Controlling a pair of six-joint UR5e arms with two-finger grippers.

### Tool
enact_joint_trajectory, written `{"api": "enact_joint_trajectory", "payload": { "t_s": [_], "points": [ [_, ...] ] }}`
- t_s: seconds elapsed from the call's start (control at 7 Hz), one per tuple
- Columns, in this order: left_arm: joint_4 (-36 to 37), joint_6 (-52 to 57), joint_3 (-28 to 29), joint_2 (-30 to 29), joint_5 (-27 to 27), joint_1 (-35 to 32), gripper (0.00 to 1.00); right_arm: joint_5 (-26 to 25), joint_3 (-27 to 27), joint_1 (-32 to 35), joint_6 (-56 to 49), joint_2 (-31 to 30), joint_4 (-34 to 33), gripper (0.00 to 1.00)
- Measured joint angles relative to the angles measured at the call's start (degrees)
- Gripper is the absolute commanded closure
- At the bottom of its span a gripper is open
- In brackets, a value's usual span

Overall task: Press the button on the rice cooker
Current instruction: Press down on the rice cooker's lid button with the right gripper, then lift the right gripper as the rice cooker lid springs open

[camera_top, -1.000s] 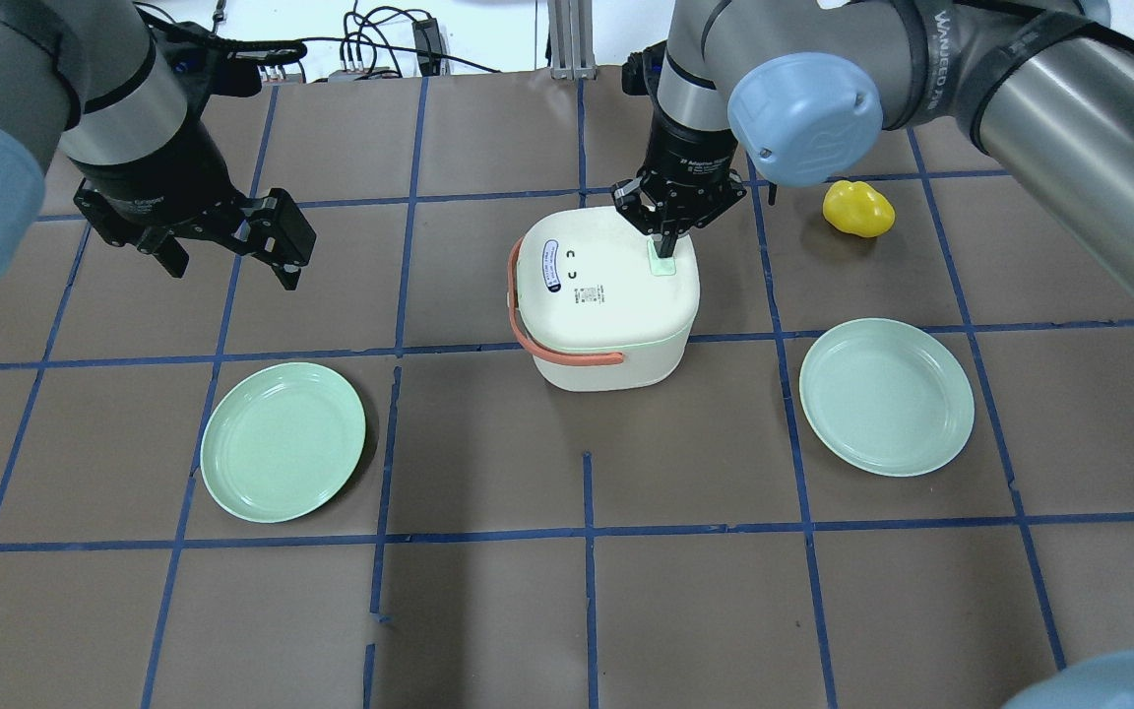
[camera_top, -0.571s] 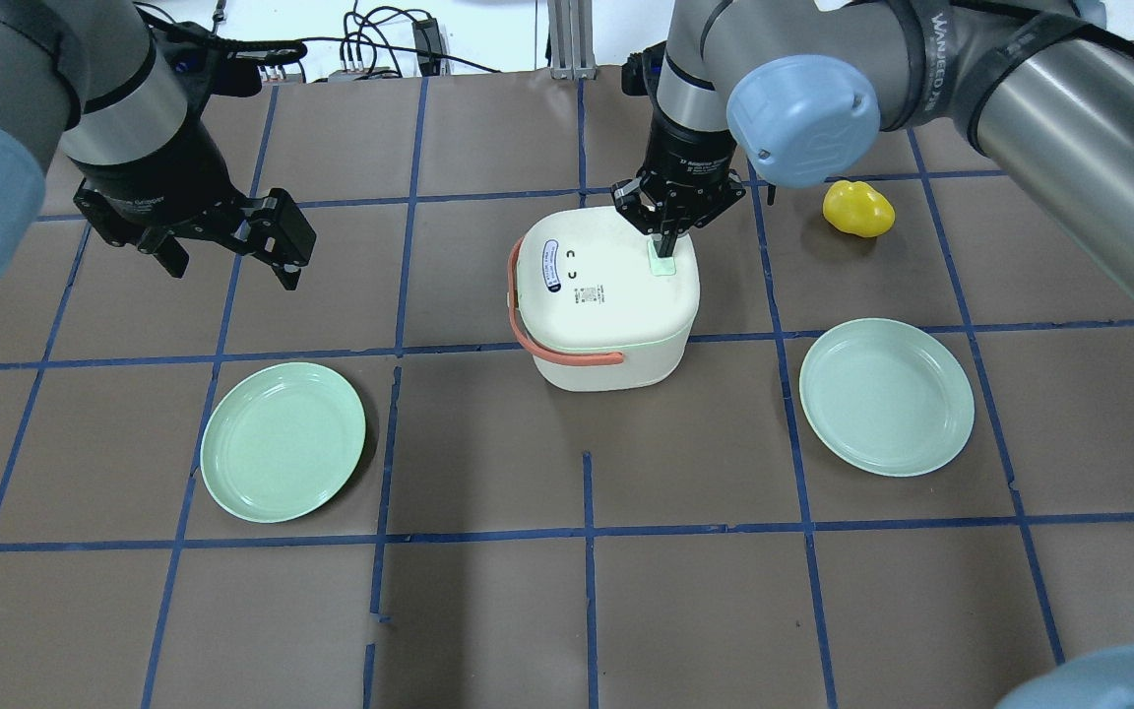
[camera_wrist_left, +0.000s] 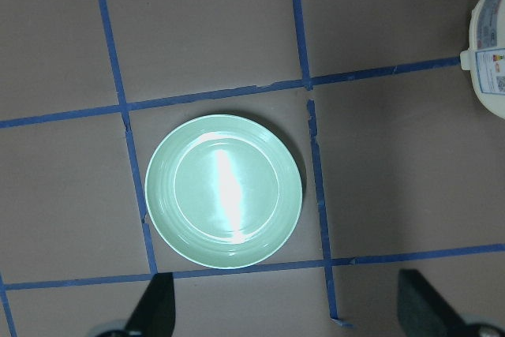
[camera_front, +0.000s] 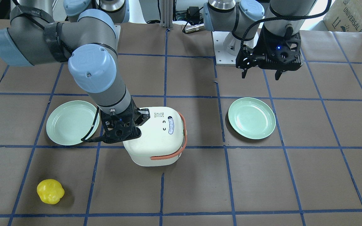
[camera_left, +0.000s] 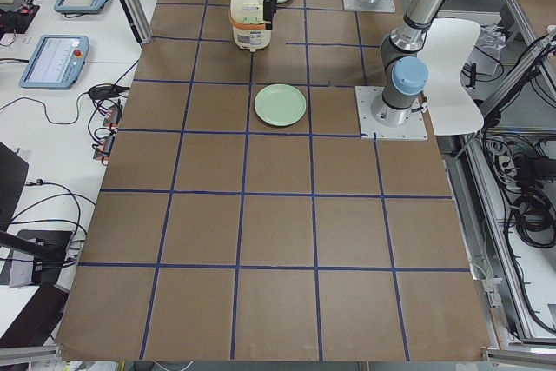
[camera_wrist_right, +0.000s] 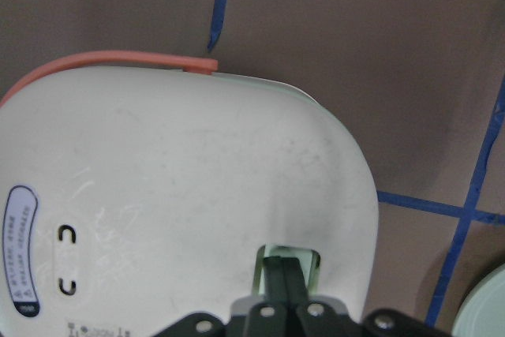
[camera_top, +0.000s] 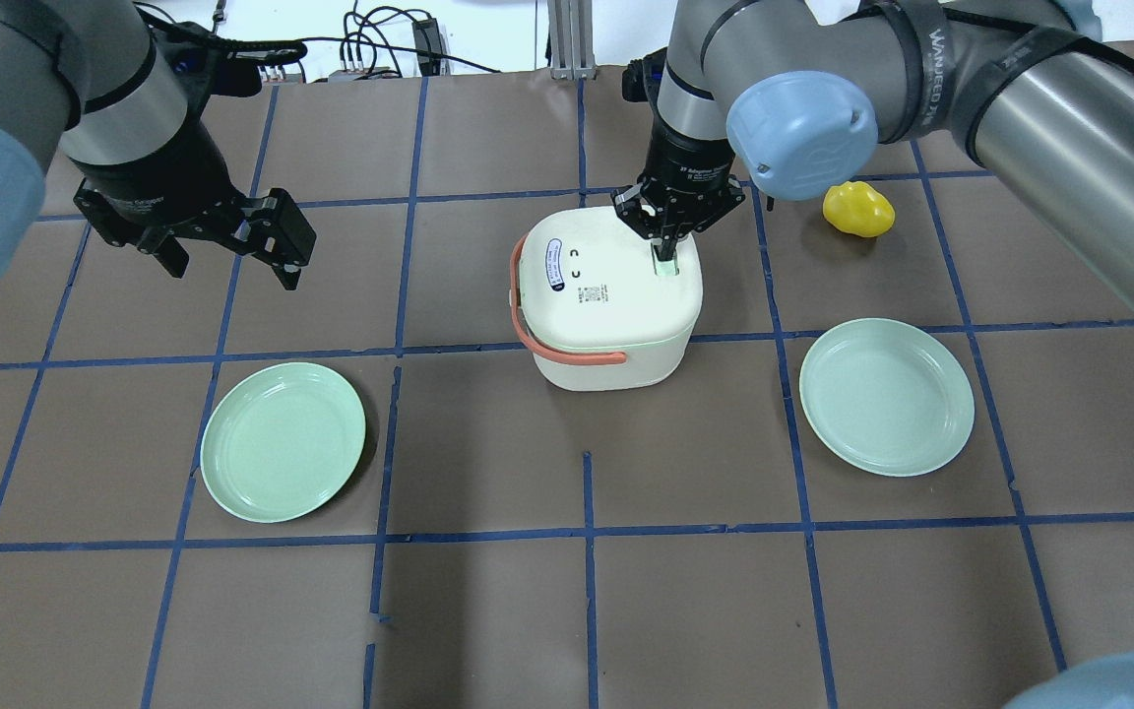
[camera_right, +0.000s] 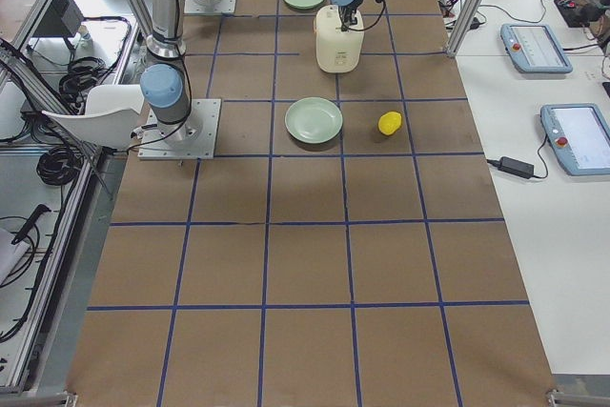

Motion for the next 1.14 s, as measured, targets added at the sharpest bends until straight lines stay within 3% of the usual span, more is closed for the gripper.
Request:
{"api": "enact_joint_trajectory", "payload": {
  "t_s": [0.14,0.29,0.43,0.86,1.14],
  "points": [
    [0.0,0.0,0.0,0.0,0.0,0.0,0.0,-0.07,-0.28,-0.04,-0.06,-0.11,0.06,0.91],
    [0.0,0.0,0.0,0.0,0.0,0.0,0.0,-0.02,-0.65,-0.1,-0.16,-0.57,0.66,0.37],
    [0.0,0.0,0.0,0.0,0.0,0.0,0.0,0.02,-0.92,-0.11,-0.18,-1.05,1.65,0.01],
    [0.0,0.0,0.0,0.0,0.0,0.0,0.0,-0.01,-2.62,-0.13,-0.2,-2.47,5.54,0.0],
    [0.0,0.0,0.0,0.0,0.0,0.0,0.0,-0.23,-7.3,-0.42,-0.24,-3.38,10.99,0.0]
  ]
}}
